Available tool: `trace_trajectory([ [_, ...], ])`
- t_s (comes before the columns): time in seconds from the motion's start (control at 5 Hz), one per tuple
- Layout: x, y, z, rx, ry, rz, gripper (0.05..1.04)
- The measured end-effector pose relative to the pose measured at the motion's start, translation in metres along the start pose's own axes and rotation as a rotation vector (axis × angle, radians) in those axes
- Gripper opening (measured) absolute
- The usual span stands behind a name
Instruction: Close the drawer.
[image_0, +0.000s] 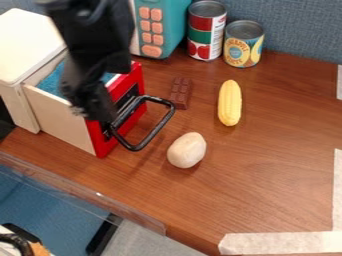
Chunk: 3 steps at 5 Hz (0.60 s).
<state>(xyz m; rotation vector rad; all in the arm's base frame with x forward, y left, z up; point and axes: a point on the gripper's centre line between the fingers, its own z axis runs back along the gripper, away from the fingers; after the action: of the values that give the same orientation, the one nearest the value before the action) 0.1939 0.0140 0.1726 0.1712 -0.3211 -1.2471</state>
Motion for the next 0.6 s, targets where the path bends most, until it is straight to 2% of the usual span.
trace_trajectory([
  [0.2, -0.003, 0.005, -0.019, -0.076, -0.057, -0.131, 0.999],
  [0.4, -0.001, 0.022, -0.041, -0.097, -0.071, -0.205, 0.999],
  [0.6, 0.004, 0.039, -0.069, -0.118, -0.052, -0.210, 0.999],
])
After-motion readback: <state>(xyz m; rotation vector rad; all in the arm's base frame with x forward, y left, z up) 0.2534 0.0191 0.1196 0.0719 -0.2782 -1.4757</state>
